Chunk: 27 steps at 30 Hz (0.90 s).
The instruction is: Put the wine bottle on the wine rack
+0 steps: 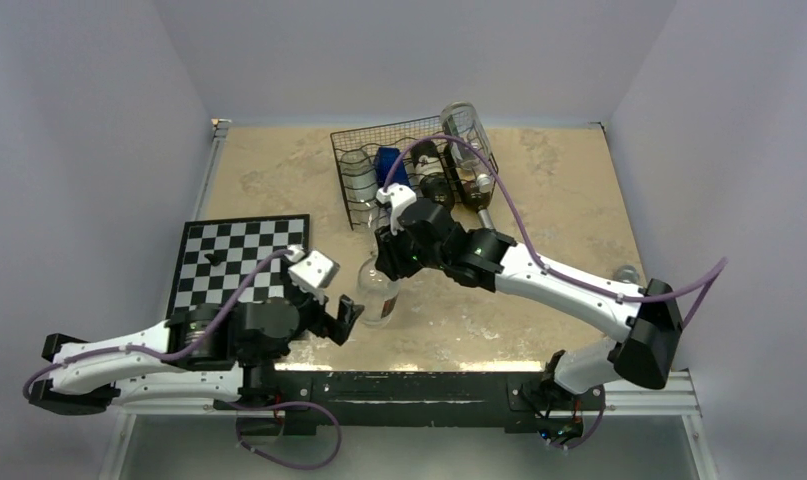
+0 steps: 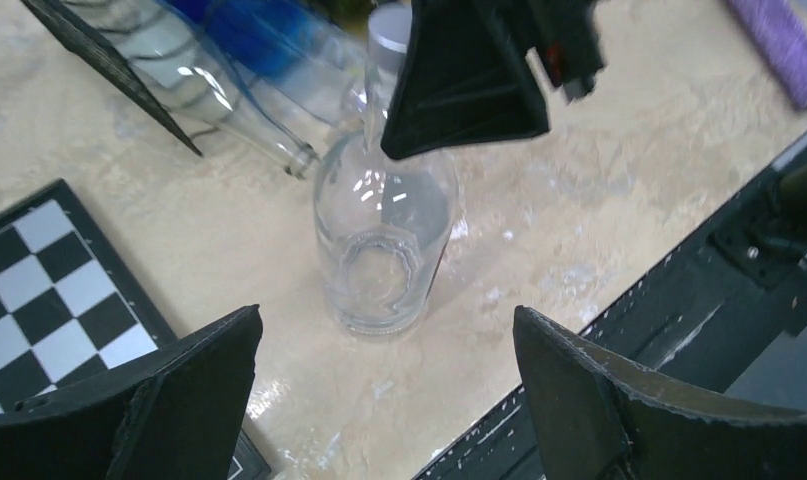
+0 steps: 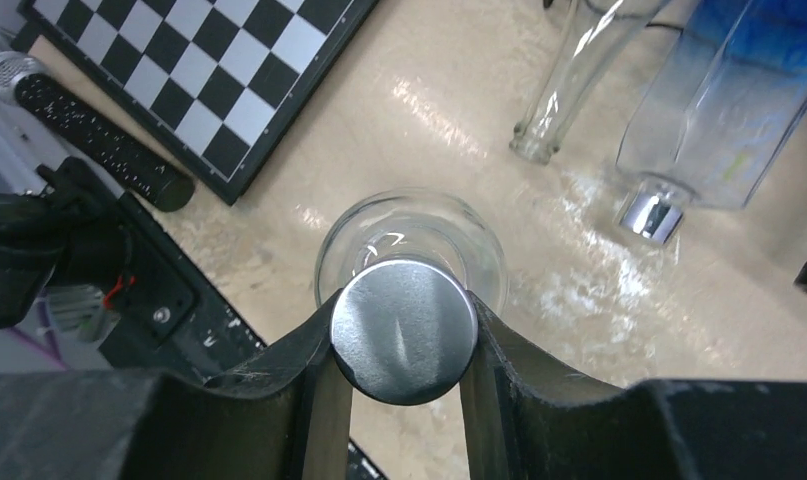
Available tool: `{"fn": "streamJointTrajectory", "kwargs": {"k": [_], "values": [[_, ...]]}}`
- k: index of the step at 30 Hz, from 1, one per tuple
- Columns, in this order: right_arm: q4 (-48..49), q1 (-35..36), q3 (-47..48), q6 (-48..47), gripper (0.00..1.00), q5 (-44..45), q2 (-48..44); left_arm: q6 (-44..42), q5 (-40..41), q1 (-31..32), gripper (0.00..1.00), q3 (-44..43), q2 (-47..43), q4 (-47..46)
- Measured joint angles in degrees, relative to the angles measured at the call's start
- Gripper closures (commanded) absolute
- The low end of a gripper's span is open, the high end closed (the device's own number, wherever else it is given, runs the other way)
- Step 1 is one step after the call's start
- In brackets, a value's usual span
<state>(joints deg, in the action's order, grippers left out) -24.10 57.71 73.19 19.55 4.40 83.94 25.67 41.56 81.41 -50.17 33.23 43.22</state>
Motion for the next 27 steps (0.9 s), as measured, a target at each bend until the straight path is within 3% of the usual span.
{"fn": "streamJointTrajectory", "kwargs": {"k": [6, 12, 27], "values": [[-0.85, 0.02, -6.67, 4.63, 1.0, -0.48, -7.54, 0.31, -6.32, 0.0, 0.01, 8.94, 5.6, -7.28], [-5.29, 0.02, -10.93, 8.02, 1.0, 0.5, -14.58, 0.31, -9.53, -0.02, 0.01, 18.64, 11.47, -21.38], [-2.75, -1.14, -25.38, 14.14, 1.0, 0.5, -31.61, 7.8, -12.26, -0.46, 0.01, 21.97, 26.88, -35.8]]}}
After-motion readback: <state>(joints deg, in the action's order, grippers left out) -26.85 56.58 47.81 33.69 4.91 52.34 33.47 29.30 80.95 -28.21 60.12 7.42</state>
